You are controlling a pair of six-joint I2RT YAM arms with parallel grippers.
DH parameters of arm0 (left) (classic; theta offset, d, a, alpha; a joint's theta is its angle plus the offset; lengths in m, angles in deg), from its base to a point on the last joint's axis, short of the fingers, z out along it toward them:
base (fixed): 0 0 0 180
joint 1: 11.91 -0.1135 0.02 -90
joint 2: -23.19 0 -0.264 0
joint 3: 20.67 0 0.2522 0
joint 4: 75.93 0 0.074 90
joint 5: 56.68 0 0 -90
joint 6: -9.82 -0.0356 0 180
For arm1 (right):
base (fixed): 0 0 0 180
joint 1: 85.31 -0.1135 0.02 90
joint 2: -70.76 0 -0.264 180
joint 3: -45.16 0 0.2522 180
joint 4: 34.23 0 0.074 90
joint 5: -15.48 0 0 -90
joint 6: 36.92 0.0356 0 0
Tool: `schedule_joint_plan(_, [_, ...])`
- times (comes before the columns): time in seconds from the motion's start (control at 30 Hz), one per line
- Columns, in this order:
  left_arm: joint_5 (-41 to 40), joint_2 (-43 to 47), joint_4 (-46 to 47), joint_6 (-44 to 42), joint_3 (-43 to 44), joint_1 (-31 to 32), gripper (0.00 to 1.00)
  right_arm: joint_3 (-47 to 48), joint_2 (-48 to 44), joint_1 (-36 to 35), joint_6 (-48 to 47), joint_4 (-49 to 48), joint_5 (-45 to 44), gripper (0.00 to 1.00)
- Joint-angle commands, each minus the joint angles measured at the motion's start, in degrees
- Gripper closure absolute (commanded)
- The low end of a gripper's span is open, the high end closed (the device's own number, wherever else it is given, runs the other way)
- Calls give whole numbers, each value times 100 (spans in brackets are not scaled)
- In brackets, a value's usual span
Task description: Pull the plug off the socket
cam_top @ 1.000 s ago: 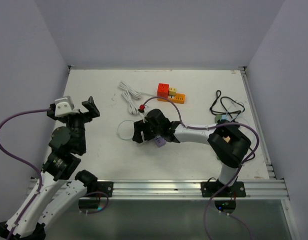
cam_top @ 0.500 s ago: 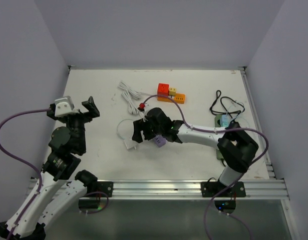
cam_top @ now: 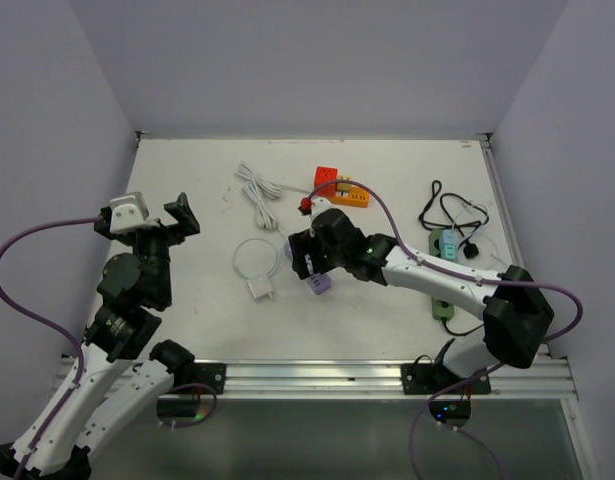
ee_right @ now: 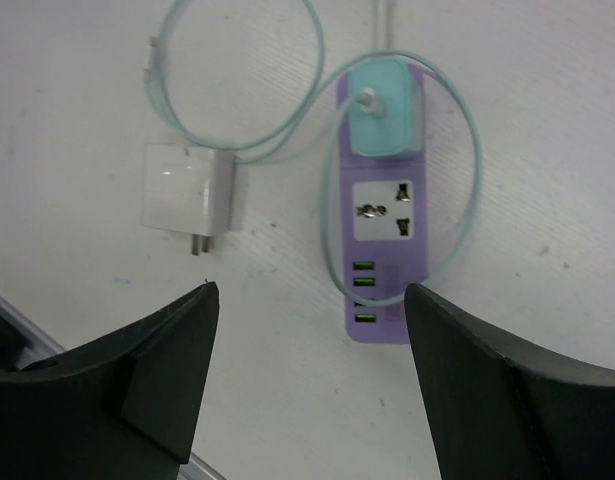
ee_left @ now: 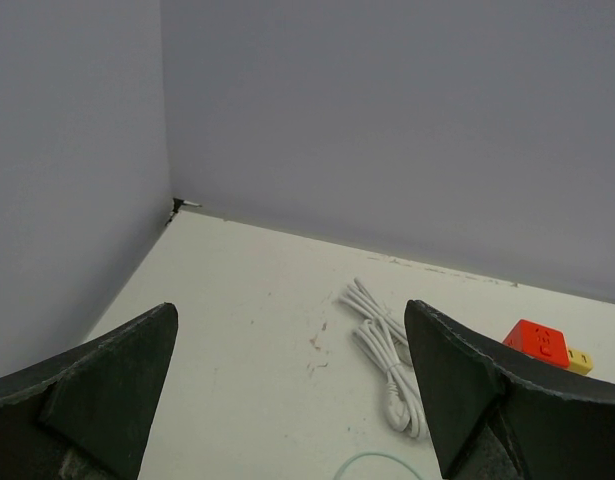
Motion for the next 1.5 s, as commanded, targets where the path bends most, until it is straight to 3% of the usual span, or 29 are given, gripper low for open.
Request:
schedule_joint_plan(0.0, [74,-25,-38,11,110,-40,0,196,-2,46,-233,676,-874,22])
schedule_joint_plan(0.17, [118,-78,-47,-7,118,-31,0,205,24,46,-426,405,-1333,30])
schedule_joint_plan(0.6, [188,-140,-47,-16,118,-31,0,1645,1887,46,-979,114,-1130,24])
schedule_joint_plan(0.9, [285,-140,-55,-7,118,-31,0,2024,2450,55,-1006,290,-1798,46])
schedule_joint_plan(1.17, [355,-140,-55,-16,127,-23,0,1936,2319,99,-971,352,-1799,83])
schedule_joint_plan(1.2, [355,-140,-64,-16,127,-23,0,1893,2275,107,-962,308,-1772,91])
schedule_joint_plan(1.3, [355,-140,-73,-25,127,-23,0,1814,2064,186,-805,290,-1544,96])
schedule_joint_plan(1.47, [355,-140,-64,-25,136,-31,0,1392,1573,739,-207,-122,-210,100])
